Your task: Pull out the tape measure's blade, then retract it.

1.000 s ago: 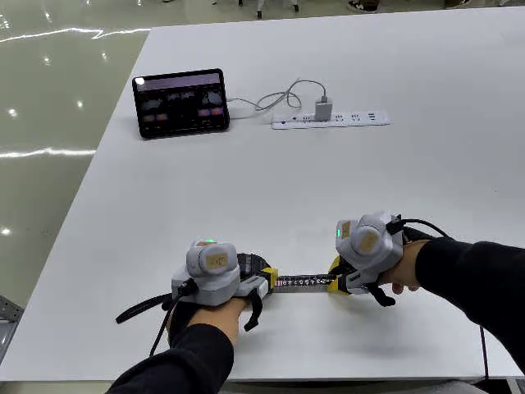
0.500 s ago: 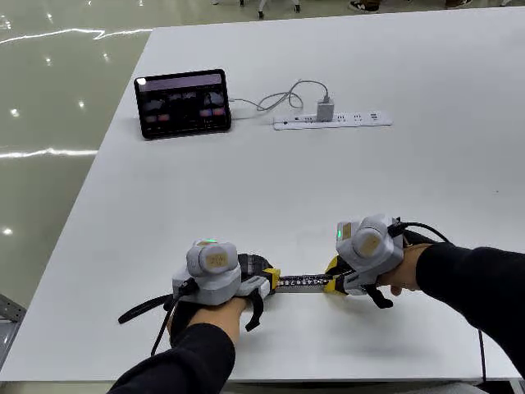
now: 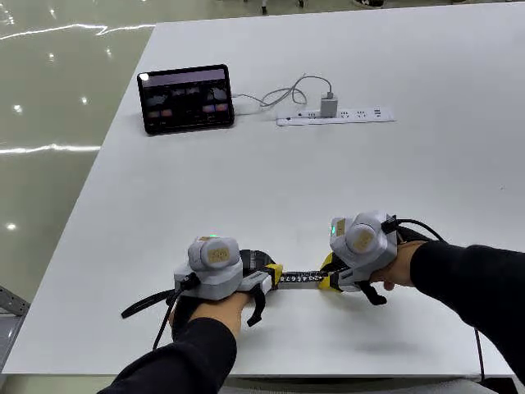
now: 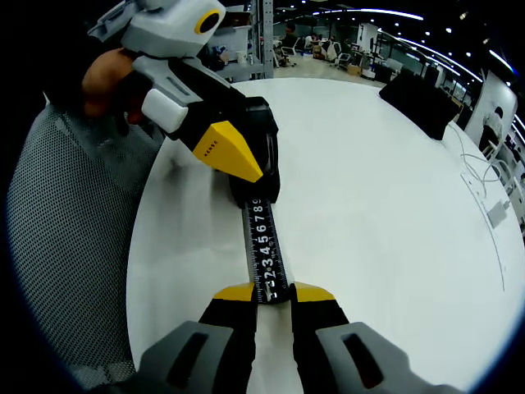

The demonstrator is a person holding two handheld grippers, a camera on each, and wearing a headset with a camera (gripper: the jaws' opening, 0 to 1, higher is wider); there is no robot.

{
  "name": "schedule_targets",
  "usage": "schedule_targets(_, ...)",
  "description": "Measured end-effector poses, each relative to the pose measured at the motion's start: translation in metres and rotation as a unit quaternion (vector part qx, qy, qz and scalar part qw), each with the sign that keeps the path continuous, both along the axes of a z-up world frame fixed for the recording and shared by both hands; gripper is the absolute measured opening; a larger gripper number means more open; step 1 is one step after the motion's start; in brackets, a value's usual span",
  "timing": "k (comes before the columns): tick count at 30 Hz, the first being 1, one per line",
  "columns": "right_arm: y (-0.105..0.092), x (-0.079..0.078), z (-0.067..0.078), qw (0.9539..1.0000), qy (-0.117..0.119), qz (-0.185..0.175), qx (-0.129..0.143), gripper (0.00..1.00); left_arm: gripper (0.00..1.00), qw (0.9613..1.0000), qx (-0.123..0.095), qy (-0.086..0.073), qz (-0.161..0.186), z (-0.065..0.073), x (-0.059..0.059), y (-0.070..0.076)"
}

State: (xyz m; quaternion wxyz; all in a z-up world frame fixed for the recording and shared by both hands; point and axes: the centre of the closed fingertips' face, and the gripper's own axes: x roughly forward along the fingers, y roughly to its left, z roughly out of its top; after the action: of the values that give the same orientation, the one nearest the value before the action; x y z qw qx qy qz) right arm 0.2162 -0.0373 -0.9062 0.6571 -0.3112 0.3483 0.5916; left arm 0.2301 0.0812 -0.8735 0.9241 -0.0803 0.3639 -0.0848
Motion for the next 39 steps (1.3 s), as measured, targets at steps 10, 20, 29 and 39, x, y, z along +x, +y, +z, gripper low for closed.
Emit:
schedule_targets(10, 0.006, 0.001, 0.000, 0.9999, 0.008, -0.010, 0.010, 0.12, 0.57, 1.0000, -0.010, 0.002, 0.000, 0.001, 0.000, 0.002)
schedule_targets(20, 0.014, 0.001, 0.001, 0.9998, 0.012, -0.007, 0.017, 0.12, 0.57, 0.9999, -0.014, 0.005, -0.006, 0.001, -0.002, 0.001)
schedule_targets(29, 0.022, -0.002, 0.000, 0.9996, 0.015, -0.005, 0.023, 0.12, 0.57, 0.9998, -0.017, 0.006, -0.010, 0.001, -0.002, 0.001)
schedule_targets(39, 0.030, -0.004, 0.000, 0.9995, 0.011, -0.002, 0.028, 0.12, 0.57, 0.9997, -0.018, 0.006, -0.014, 0.000, -0.002, 0.001)
